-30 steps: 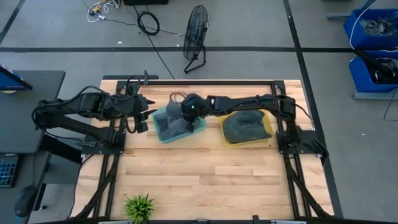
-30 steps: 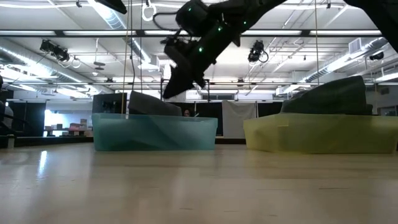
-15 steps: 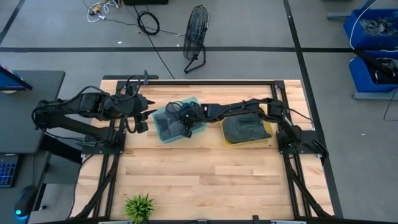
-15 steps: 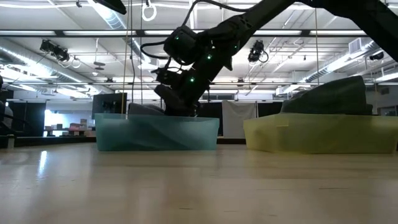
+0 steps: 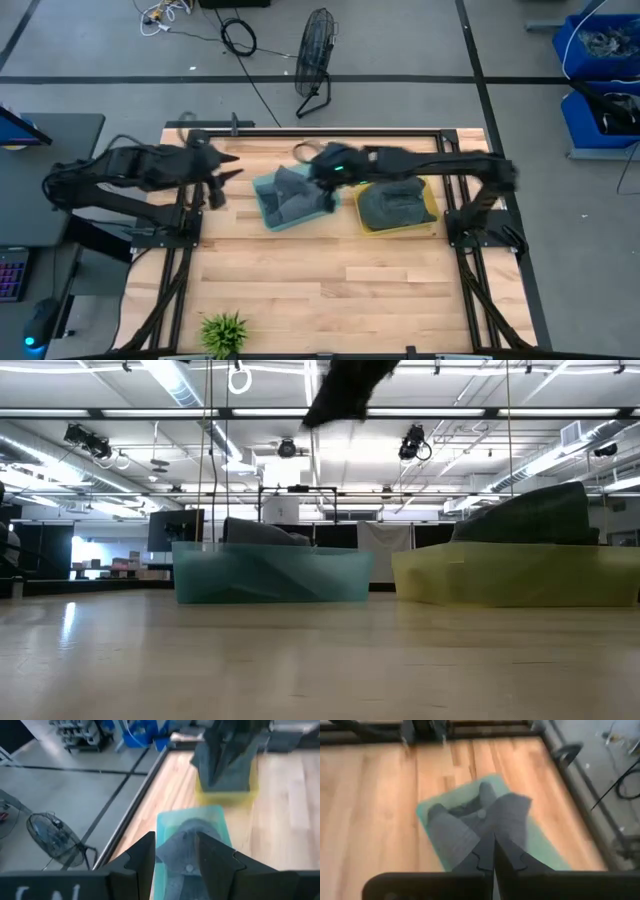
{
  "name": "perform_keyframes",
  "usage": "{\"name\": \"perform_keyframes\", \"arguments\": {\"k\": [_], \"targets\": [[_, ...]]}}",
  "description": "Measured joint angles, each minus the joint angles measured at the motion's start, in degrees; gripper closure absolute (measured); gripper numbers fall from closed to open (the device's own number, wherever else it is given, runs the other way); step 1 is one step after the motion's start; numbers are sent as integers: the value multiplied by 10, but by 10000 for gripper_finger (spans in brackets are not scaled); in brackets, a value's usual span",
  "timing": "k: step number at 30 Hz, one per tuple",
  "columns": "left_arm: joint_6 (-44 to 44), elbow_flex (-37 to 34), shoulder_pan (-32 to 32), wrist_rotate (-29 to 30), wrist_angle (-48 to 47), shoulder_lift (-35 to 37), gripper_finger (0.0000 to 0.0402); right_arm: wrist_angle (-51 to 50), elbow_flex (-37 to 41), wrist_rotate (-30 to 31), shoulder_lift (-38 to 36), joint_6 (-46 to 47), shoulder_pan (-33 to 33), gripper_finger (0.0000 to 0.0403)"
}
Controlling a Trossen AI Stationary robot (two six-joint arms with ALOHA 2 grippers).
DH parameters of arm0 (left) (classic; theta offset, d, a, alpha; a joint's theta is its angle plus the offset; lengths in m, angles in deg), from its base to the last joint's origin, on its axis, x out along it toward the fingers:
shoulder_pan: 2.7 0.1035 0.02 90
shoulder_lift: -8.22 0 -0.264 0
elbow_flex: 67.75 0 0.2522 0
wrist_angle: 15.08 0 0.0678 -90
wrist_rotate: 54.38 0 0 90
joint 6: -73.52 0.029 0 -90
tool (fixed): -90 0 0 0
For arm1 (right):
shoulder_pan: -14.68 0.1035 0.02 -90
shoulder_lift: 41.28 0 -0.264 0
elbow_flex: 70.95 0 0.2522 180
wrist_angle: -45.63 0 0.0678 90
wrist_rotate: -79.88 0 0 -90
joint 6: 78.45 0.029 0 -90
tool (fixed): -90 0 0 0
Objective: Pick & Place hat
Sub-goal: Return to Home Position
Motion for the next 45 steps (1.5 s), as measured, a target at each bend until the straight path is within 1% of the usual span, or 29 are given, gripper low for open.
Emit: {"name": "perform_keyframes", "arguments": {"k": [2,5,8,11,14,17,19,21,23,26,28,30,34,38,45], "targets": [[-10,0,0,0,-2,33,259,-27,0,14,-60,-16,10,395],[-20,-1,0,1,-21,89,259,-79,-1,66,-144,-43,33,397],[-24,-37,0,-1,-8,154,259,-92,41,123,-211,-36,64,400],[-25,-120,0,-5,52,227,259,-57,137,152,-288,-18,95,400],[-18,-222,0,-6,143,300,259,5,267,165,-370,4,112,401],[14,-314,0,-7,243,357,259,82,398,168,-453,24,113,401],[43,-364,0,-30,299,385,259,143,476,168,-511,48,113,399],[53,-406,0,-50,343,409,259,202,546,168,-567,60,113,398],[54,-442,0,-64,384,429,259,266,610,165,-620,49,113,398],[54,-487,0,-68,433,456,259,343,690,143,-688,21,113,398],[53,-513,0,-74,458,473,259,373,732,130,-731,11,113,398],[55,-539,0,-77,481,487,259,398,766,130,-771,10,113,397],[55,-570,0,-77,509,484,259,400,815,139,-835,13,113,397],[45,-592,0,-77,508,486,259,399,852,140,-881,14,113,397],[44,-624,0,-77,510,485,259,401,897,140,-920,12,113,397]]}}
